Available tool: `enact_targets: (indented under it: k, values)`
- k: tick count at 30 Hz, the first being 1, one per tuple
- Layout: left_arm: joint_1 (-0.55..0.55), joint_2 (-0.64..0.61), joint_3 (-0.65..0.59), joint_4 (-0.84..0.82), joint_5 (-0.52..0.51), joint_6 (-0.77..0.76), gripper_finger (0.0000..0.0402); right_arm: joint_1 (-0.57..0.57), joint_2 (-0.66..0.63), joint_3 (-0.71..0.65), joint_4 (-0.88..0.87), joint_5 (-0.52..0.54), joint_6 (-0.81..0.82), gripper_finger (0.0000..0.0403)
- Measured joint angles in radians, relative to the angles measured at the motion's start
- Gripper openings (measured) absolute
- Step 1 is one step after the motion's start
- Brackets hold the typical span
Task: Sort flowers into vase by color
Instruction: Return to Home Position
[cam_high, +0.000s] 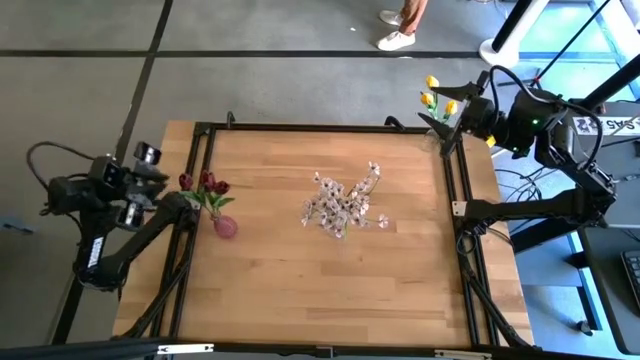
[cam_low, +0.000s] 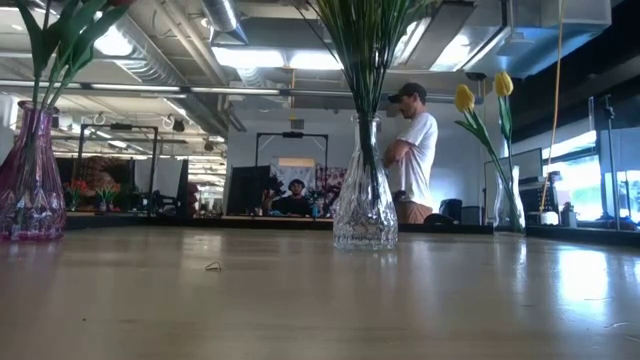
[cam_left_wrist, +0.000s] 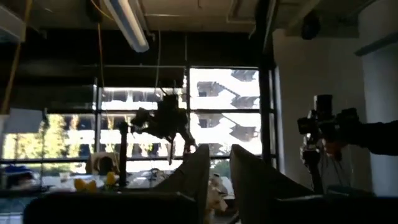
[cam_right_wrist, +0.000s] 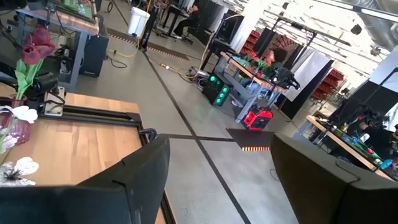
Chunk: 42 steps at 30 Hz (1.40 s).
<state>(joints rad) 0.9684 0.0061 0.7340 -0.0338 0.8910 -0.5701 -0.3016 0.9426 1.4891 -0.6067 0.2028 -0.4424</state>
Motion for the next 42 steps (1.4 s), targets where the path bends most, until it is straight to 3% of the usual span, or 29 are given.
enact_targets:
  k: [4,12,14,19,27,42]
  values:
    - [-0.044,0.0,-0.001,-0.057,-0.241,0.173,0.0048,0.0,-0.018,0.0,-0.02,0.001,0.022,0.0278]
    - [-0.107,0.026,-0.003,-0.201,-1.071,0.47,0.0006,0.0,-0.039,0.0,-0.074,-0.009,0.054,0.0278]
    - [-0.119,0.041,-0.031,-0.224,-1.194,0.522,0.0003,0.0,-0.039,0.0,-0.077,-0.009,0.054,0.0278]
    - [-0.138,0.053,-0.164,-0.198,-1.252,0.54,0.0002,0.0,-0.033,0.0,-0.078,-0.01,0.046,0.0278]
    - [-0.124,0.05,-0.351,-0.014,-1.297,0.545,0.0001,0.0,-0.034,0.0,-0.081,-0.018,0.074,0.0278]
    - [-0.119,0.05,-0.55,-0.005,-1.218,0.387,0.0,0.0,-0.028,0.0,-0.109,-0.089,0.105,0.0276]
